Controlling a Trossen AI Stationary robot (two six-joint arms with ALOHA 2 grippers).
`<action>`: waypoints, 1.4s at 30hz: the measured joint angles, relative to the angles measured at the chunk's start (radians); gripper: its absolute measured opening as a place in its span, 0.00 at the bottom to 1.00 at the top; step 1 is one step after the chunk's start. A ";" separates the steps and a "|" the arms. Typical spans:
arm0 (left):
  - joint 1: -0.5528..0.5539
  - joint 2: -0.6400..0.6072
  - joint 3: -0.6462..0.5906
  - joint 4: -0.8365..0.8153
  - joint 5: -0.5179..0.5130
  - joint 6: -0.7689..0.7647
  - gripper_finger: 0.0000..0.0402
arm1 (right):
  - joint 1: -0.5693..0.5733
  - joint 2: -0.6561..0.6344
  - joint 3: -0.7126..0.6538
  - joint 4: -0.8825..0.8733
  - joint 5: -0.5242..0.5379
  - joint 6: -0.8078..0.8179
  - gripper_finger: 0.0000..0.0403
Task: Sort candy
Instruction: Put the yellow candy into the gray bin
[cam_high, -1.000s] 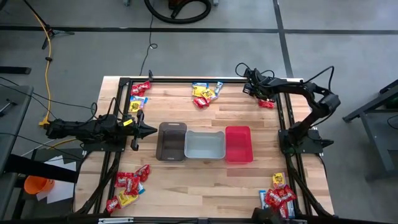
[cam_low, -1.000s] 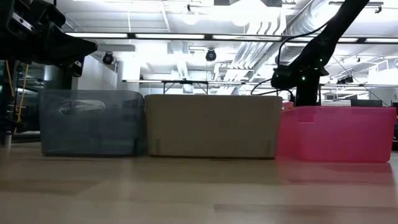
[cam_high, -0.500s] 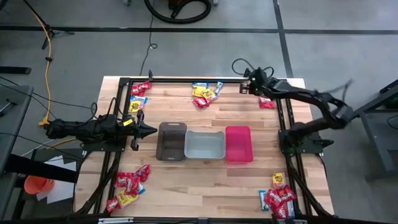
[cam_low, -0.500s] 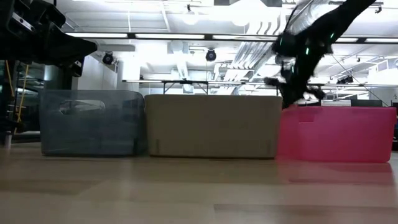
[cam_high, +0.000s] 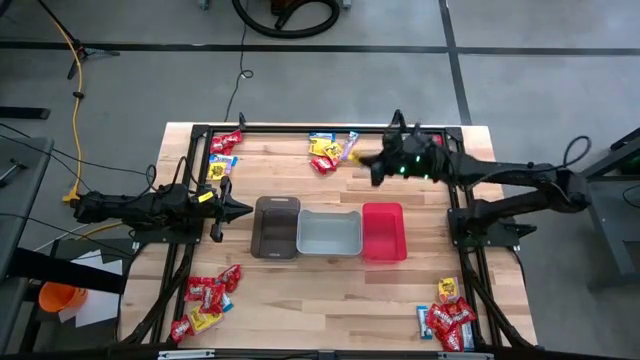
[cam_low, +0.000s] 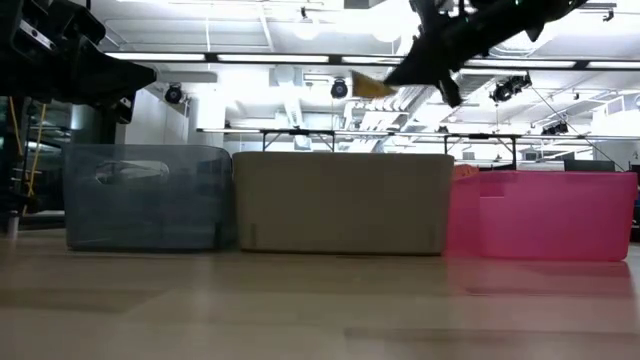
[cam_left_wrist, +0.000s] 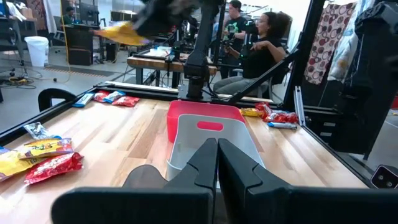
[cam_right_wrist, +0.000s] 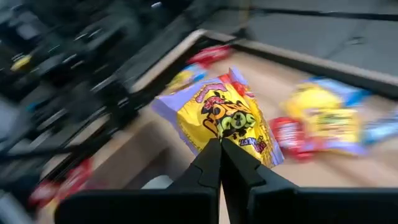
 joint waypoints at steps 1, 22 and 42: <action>0.000 0.000 0.000 0.000 0.000 0.000 0.00 | 0.036 0.012 0.000 0.022 0.000 0.000 0.00; 0.000 0.000 0.000 0.000 0.000 0.000 0.00 | 0.472 0.324 0.157 -0.048 0.149 0.218 0.00; 0.000 0.000 0.000 0.000 0.000 0.000 0.00 | 0.395 0.528 0.501 -0.538 -0.027 0.081 0.54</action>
